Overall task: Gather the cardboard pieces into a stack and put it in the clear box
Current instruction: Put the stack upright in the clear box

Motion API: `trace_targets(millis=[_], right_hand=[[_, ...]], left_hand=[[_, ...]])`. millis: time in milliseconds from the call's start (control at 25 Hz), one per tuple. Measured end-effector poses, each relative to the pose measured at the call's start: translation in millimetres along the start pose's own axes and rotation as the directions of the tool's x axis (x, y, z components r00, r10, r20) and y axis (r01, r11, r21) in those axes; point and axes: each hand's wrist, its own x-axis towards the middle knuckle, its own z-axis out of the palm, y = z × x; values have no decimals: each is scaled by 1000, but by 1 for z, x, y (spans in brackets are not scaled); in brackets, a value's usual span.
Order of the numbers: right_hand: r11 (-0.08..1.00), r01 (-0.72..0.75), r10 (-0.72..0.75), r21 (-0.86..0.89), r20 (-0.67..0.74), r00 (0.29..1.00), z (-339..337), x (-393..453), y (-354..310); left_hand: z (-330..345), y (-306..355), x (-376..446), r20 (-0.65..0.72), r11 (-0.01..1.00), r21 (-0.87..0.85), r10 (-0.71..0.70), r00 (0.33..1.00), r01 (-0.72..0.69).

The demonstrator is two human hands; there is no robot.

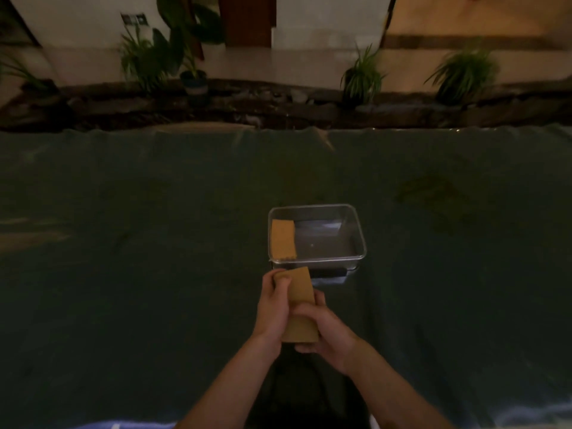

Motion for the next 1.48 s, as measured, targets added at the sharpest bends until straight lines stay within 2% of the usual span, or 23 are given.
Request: trace_targets(millis=[80,240,400,560,880,1000,1120,1320,1480], right_hand=[[999,13,-12,39,-39,999,-3,-7,-4],[1000,25,-25,-2,-215,976,-14,-10,-11],[996,17,-1,86,-185,983,-35,-22,-22],[988,138,-114,64,-288,951,-59,-28,-33],[982,188,-173,34,-251,952,-127,-37,-68],[971,238,-236,-27,-279,931,-138,-30,-82],[972,229,-236,-57,-271,933,-135,-23,-86],[979,179,-200,-99,-271,942,-131,1,-94],[979,169,-199,-111,-357,913,-128,30,-105]], left_hand=[[6,6,-4,10,1000,12,-19,1000,19],[27,11,-14,33,1000,23,-22,999,21],[51,17,-14,48,999,50,3,999,-6],[90,23,-14,52,996,86,-9,999,5],[151,44,1,81,999,10,-40,996,39],[161,41,7,-11,995,-97,8,1000,-9],[177,38,10,-65,997,-59,45,997,-48],[163,40,34,6,1000,-4,-31,1000,31],[139,45,56,70,994,6,-111,991,111]])
